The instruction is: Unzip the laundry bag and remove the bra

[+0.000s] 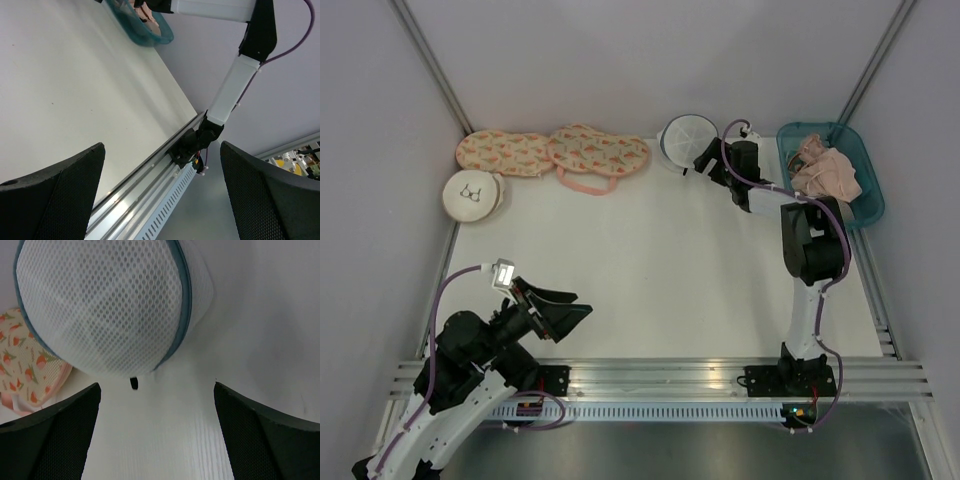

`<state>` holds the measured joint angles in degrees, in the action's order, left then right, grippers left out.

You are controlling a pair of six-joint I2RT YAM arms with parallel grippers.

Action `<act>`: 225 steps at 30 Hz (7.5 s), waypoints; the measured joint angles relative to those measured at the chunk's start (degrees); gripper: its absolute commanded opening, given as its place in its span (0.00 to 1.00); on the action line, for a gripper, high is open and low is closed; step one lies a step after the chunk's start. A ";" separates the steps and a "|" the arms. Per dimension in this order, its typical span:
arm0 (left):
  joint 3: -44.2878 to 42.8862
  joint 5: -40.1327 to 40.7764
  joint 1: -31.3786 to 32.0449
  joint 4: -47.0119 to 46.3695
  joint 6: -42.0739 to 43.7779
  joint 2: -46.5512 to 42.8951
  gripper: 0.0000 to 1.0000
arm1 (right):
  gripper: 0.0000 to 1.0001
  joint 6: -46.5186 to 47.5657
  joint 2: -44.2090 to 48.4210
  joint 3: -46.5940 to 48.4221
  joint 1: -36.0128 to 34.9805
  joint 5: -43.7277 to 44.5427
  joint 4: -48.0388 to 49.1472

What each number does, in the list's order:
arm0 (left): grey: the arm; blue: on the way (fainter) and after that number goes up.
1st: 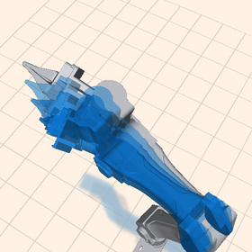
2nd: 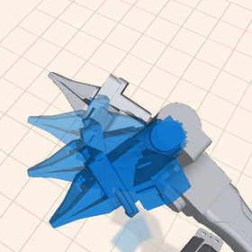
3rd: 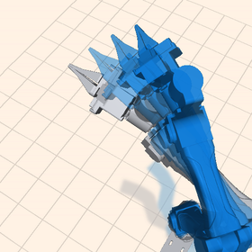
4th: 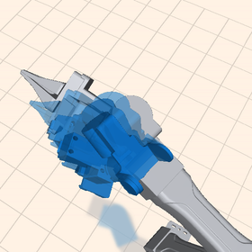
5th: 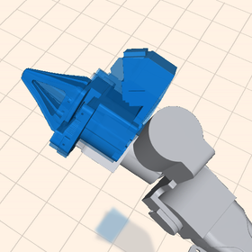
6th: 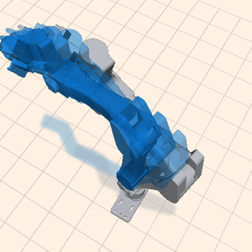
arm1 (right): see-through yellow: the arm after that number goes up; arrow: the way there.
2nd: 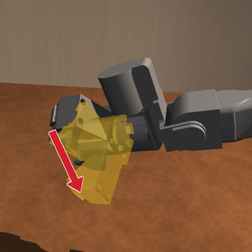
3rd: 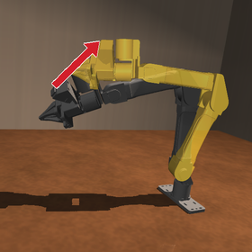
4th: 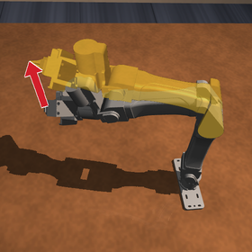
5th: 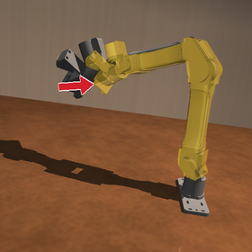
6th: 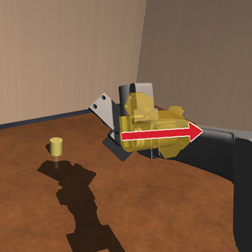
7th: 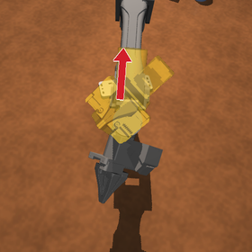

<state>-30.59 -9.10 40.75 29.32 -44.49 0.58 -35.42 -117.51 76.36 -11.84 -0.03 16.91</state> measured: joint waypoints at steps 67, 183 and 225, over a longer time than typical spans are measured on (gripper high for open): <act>18.64 7.02 6.47 -59.01 -49.66 52.35 0.97 | 0.00 -42.10 62.77 -73.00 -25.83 -6.71 37.35; 10.71 34.38 16.98 -35.41 -56.65 42.71 0.02 | 0.39 -19.52 49.66 -56.63 -71.80 48.06 24.30; 18.18 30.16 17.88 -35.65 -47.36 28.39 0.02 | 0.00 -13.25 53.90 -44.26 -68.67 37.55 -6.34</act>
<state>-12.40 21.06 58.63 -6.33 -91.85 28.97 -48.66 -63.61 32.10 -80.51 37.52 10.57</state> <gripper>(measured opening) 0.045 0.010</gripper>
